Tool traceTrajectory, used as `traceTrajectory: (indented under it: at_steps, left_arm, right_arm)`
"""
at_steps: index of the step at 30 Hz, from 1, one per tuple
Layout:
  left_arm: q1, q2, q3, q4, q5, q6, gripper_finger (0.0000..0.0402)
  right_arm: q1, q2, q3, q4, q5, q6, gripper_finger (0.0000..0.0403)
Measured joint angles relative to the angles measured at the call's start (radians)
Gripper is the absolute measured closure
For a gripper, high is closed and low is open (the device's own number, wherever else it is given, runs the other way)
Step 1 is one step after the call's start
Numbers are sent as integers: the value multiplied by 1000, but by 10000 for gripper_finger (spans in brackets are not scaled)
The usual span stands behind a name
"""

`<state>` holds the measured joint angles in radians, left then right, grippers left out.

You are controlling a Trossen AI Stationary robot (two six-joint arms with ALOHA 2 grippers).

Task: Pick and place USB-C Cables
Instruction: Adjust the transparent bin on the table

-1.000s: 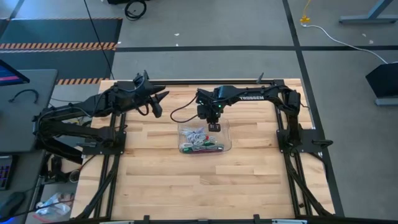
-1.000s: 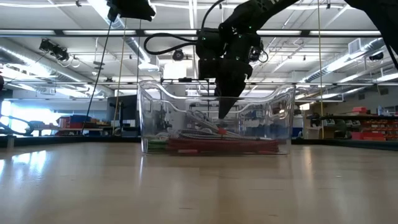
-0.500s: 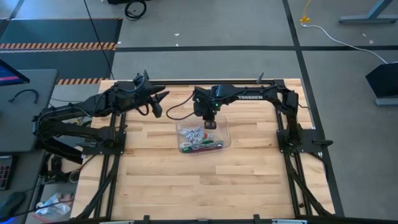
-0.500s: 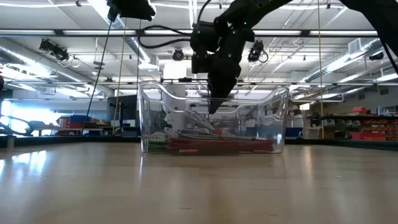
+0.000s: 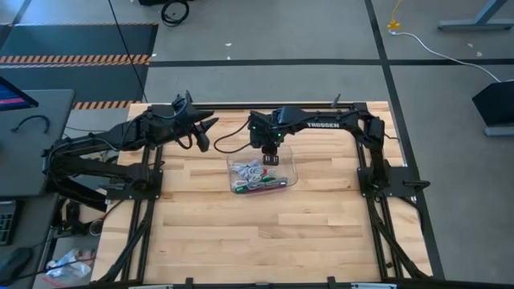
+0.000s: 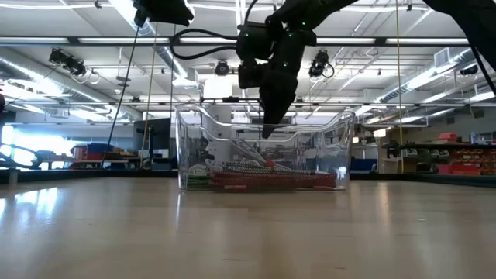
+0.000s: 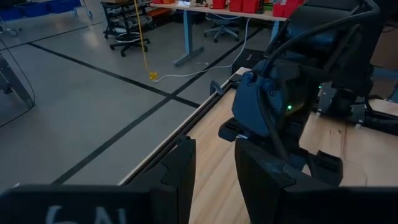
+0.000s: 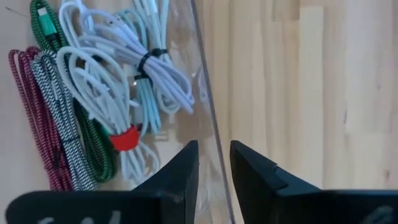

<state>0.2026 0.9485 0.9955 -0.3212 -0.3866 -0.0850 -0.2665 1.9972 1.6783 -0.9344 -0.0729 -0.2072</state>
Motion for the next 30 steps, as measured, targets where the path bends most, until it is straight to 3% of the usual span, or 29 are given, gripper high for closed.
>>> traceTrajectory:
  at_steps: [6,12,30]
  left_arm:
    - [0,0,0,1,0,-1,283]
    - [0,0,0,1,0,-8,283]
    - [0,0,0,1,0,-8,283]
  right_arm:
    - [1,0,1,38,53,6,325]
    - [-22,0,1,57,55,22,395]
    - [-9,-2,-113,62,36,84,401]
